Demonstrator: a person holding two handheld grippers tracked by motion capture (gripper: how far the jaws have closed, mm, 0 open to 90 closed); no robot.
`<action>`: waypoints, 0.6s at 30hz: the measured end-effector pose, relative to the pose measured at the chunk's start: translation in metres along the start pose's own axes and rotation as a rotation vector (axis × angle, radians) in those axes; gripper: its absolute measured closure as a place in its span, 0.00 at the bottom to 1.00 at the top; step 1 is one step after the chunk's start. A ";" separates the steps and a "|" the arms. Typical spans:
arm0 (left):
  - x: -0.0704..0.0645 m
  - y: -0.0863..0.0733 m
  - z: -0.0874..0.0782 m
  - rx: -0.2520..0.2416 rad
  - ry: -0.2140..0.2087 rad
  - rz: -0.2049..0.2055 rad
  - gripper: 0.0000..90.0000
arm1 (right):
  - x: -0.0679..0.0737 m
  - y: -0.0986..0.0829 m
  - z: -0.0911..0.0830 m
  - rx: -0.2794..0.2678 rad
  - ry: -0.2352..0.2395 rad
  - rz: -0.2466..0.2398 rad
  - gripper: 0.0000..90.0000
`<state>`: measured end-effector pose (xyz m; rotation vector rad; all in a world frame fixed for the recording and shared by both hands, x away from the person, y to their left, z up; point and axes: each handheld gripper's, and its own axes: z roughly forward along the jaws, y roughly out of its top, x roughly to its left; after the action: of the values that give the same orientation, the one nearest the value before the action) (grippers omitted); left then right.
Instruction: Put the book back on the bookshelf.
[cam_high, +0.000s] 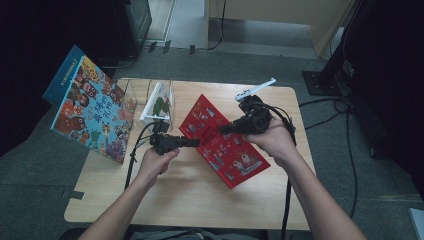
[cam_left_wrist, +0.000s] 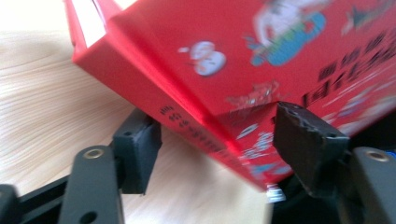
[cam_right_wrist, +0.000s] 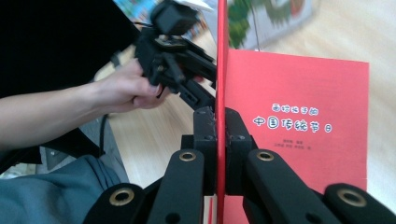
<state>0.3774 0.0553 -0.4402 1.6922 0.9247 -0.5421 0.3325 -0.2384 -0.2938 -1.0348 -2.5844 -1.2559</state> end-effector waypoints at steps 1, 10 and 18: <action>-0.007 0.005 -0.003 -0.004 0.015 0.043 0.32 | 0.000 -0.003 -0.003 -0.025 0.006 -0.014 0.97; -0.032 0.023 -0.036 -0.001 -0.035 0.288 0.64 | -0.031 -0.046 -0.002 -0.261 0.177 -0.042 0.98; -0.070 0.025 -0.046 0.174 0.100 0.555 0.87 | -0.043 -0.049 0.028 -0.132 0.105 -0.121 0.75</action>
<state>0.3514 0.0743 -0.3591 2.0444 0.4463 -0.1671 0.3410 -0.2622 -0.3601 -0.8182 -2.5482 -1.4837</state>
